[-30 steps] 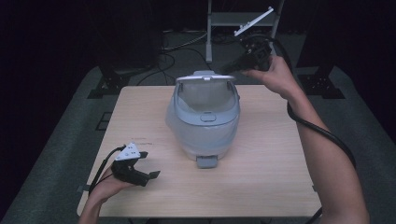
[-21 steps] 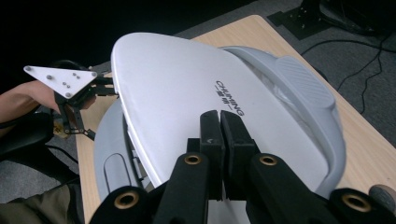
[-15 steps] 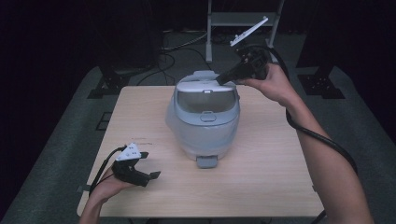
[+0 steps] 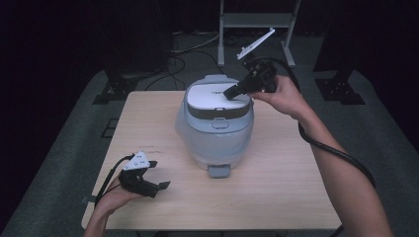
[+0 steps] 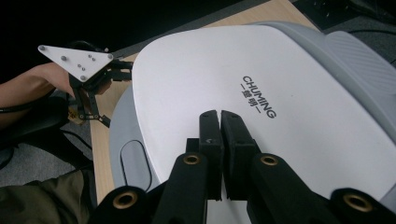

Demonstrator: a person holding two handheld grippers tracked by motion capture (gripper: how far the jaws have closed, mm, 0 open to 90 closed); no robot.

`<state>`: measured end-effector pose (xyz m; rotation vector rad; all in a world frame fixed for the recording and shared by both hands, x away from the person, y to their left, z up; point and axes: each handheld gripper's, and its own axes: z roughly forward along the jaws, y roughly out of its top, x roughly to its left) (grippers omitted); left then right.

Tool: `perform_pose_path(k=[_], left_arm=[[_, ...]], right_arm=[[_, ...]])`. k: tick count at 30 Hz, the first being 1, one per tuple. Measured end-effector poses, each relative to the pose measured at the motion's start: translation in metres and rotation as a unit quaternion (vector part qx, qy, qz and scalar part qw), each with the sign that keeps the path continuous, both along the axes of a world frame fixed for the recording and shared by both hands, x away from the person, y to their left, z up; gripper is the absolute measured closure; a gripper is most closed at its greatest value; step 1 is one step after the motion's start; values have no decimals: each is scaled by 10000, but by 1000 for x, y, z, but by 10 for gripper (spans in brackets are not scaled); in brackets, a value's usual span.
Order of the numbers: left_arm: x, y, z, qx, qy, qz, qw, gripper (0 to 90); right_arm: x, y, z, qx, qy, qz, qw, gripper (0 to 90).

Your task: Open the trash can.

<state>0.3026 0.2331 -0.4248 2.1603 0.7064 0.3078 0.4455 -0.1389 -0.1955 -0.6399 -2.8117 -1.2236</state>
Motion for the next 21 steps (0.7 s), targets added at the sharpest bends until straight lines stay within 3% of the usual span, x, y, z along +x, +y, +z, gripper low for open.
perform_pose_path(k=[6,17,21], left_arm=[[0,0,0,10,10,2,10000,97],[0,-1,0,-3,3,0,10000,97],[0,-1,0,-11,1,10,10000,97]], right_arm=[[0,3,-10,-31,97,42,9999,867],[-2,10,-21,-128,85,123,9998,878],[-3,10,-22,-51,55,125,9999,882]])
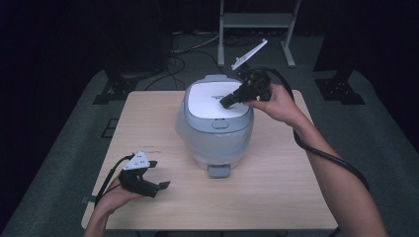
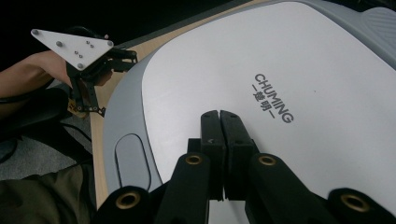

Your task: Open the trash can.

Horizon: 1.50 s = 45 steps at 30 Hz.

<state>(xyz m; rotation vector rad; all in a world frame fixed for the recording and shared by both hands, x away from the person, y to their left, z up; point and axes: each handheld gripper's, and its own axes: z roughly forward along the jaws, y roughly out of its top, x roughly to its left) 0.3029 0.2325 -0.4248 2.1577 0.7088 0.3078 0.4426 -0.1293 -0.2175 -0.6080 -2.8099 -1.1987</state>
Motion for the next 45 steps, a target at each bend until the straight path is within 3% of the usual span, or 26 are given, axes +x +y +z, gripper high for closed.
perform_pose_path(k=[4,8,19,21,27,29,31,33,38,41,45], left_arm=[[1,-1,0,-10,3,3,10000,97],[1,-2,0,-7,16,-14,10000,97],[2,-2,-1,3,25,-17,10000,97],[2,-3,-2,12,32,-17,10000,97],[2,-2,-2,26,16,-16,10000,97],[2,-1,-2,13,16,-8,10000,97],[2,-1,-2,22,9,-7,10000,97],[2,0,-2,13,10,-2,10000,97],[3,-1,-3,25,29,-18,10000,97],[3,0,-4,42,61,-1,10000,91],[2,0,-5,20,47,6,10000,89]], right_arm=[[-2,0,-1,-7,-86,-23,10000,883],[-8,2,0,-134,-323,-34,9994,893],[-13,-2,-7,151,-441,-116,9988,899],[-14,0,-8,9,-562,-133,9983,899],[-20,1,-7,-36,-750,-189,9970,894],[-21,1,-6,-95,-844,-240,9961,767],[-22,-1,-4,-102,-779,-288,9965,758],[-22,-5,-3,-4,-769,-315,9965,708],[-24,-13,-3,-34,-784,-430,9960,567],[-23,-23,-2,117,-743,-539,9957,473],[-26,-39,-1,283,-730,-707,9944,435]])
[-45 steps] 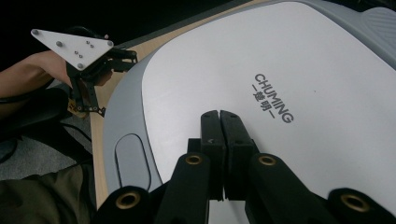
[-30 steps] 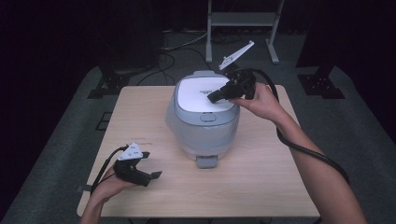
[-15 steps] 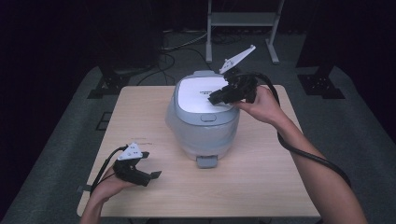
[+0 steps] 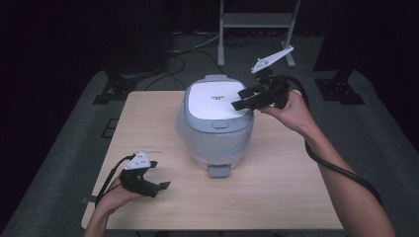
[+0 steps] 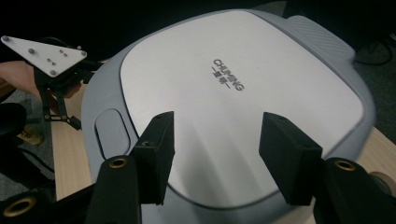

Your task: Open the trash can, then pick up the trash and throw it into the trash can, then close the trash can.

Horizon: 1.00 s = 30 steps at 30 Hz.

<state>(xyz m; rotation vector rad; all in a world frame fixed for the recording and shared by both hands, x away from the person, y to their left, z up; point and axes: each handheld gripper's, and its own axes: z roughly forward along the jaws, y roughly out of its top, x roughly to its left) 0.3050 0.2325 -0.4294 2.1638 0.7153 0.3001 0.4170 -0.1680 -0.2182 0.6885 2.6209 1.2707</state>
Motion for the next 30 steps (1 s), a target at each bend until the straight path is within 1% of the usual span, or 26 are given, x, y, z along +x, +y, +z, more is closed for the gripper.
perform_pose_path(k=[6,9,12,18,21,26,30], left_arm=[[0,-1,-1,34,18,-2,10000,89],[0,-2,-1,24,28,-8,10000,89],[0,-4,-2,6,45,-26,10000,89],[-1,-4,-2,66,44,-47,10000,89],[-1,-4,-1,-7,38,-35,10000,89],[0,-3,-2,31,53,-35,10000,89],[-1,-2,-3,11,60,-9,10000,89]], right_arm=[[-5,-25,0,110,-7,-182,9998,426],[-7,-36,-2,86,3,-283,9996,419],[-9,-47,-6,123,13,-358,9993,416],[-14,-64,-16,144,73,-521,9985,404],[-16,-70,-23,162,124,-565,9982,402],[-18,-78,-34,137,207,-641,9976,394],[-18,-86,-45,169,262,-710,9970,389]])
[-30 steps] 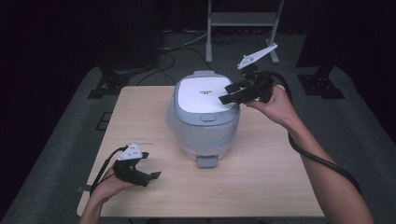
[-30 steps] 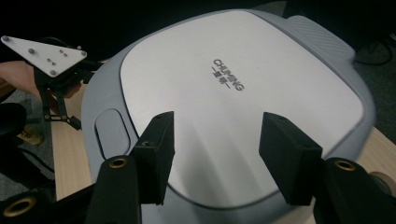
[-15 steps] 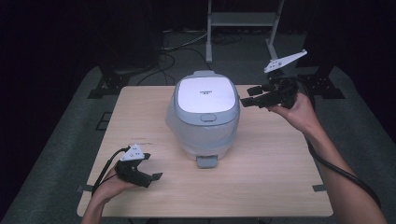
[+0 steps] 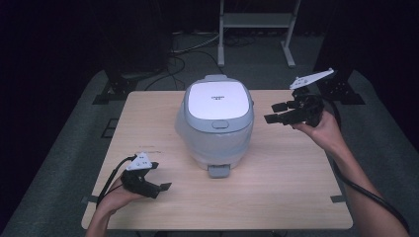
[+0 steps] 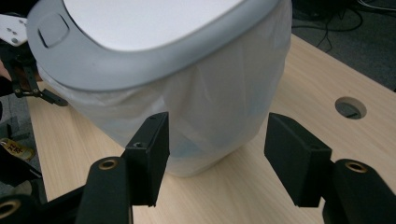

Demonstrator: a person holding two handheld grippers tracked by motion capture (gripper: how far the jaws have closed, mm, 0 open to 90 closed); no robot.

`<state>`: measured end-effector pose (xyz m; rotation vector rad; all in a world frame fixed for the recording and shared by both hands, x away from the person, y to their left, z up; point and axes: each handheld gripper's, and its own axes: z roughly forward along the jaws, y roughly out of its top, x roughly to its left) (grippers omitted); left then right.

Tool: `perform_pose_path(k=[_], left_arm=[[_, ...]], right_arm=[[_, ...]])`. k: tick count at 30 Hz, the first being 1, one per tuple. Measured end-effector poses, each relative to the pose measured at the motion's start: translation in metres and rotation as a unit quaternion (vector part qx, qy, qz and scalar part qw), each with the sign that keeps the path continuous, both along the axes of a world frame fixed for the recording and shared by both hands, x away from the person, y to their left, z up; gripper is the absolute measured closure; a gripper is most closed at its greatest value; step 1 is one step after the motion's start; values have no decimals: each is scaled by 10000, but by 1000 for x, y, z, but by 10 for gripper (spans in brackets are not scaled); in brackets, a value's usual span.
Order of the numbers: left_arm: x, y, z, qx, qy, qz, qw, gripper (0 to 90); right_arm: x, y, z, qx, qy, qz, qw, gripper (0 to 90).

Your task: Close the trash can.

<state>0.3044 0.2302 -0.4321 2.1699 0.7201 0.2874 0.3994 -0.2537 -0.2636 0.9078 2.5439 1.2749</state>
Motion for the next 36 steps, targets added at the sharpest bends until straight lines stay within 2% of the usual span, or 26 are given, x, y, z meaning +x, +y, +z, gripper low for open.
perform_pose_path(k=[13,24,32,36], left_arm=[[-1,0,1,-15,-57,18,10000,89],[0,2,-1,0,-79,81,9999,89],[-2,2,-1,7,-61,92,9999,89],[-2,3,0,11,-76,92,9999,89]], right_arm=[[-9,-14,-27,81,110,-144,9998,361],[-19,-26,-60,93,260,-299,9992,327],[-31,-31,-85,58,373,-311,9988,320],[-39,-34,-94,128,442,-335,9984,312]])
